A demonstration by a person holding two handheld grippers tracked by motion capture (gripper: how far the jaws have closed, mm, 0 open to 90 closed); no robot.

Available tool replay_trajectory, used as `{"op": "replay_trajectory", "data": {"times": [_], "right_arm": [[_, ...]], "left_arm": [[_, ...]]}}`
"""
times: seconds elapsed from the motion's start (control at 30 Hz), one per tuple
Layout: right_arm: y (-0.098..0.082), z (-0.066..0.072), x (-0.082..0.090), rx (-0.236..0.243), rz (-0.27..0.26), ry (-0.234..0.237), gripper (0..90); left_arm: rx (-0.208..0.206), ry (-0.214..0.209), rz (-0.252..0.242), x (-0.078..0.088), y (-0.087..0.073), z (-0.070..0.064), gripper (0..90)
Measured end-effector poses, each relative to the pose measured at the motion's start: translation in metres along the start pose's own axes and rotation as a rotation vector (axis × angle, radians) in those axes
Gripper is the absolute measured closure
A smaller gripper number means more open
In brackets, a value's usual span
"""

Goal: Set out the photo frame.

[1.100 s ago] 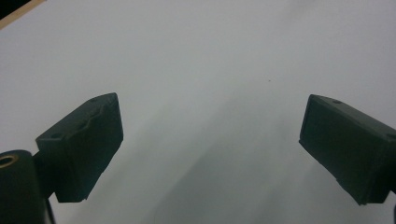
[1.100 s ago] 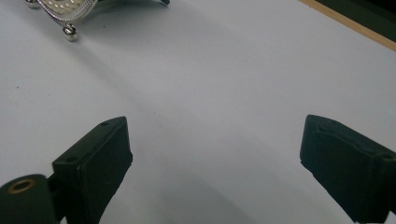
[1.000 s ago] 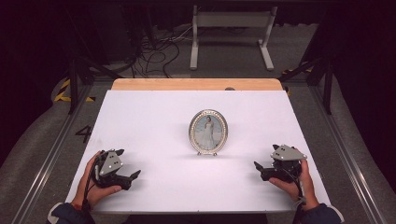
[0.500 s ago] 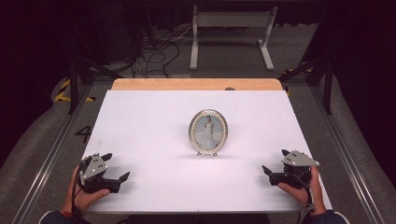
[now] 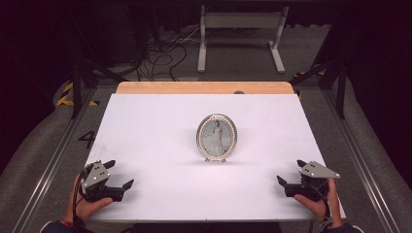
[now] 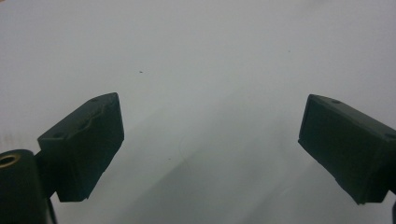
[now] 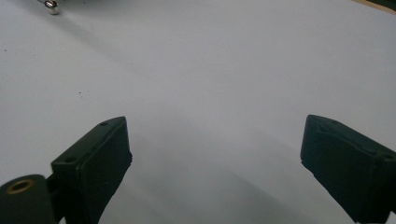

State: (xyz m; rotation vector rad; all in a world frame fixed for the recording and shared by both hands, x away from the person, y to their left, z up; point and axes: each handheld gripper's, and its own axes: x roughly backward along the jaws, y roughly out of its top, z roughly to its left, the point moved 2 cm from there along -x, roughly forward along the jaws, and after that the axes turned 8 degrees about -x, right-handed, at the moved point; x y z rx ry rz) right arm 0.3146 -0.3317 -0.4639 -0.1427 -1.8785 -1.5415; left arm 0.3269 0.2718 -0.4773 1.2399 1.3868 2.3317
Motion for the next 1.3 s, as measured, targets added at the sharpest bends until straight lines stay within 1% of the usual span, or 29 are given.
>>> {"op": "replay_trajectory", "data": {"times": [0.03,0.2,0.33,0.43,0.7,1.0,1.3], "right_arm": [[0.0000,0.0000,0.0000,0.000,0.000,0.000,8.7],[0.0012,0.0012,0.0023,-0.004,-0.011,-0.005,8.7],[0.0007,0.0027,-0.0002,0.010,-0.001,-0.006,8.7],[0.0000,0.0024,-0.0010,0.010,0.006,-0.005,8.7],[-0.0003,0.0019,-0.0010,0.007,0.006,-0.005,8.7],[-0.0007,0.0016,-0.0016,0.006,0.006,-0.004,8.6],[-0.0014,0.0002,-0.0023,0.000,0.009,-0.017,8.5]], "left_arm": [[-0.002,-0.008,0.006,-0.0011,0.0000,-0.0004,7.0],[-0.001,-0.007,0.005,-0.0004,-0.0008,-0.0002,7.0],[0.001,-0.008,0.005,-0.0004,-0.0009,0.0000,7.0],[-0.007,-0.009,0.012,-0.0024,-0.0004,-0.0006,7.0],[-0.006,-0.009,0.011,-0.0027,-0.0005,-0.0005,7.0],[-0.011,-0.014,0.025,-0.0040,-0.0001,-0.0003,7.0],[-0.022,-0.001,0.029,-0.0041,0.0028,-0.0015,7.1]]}}
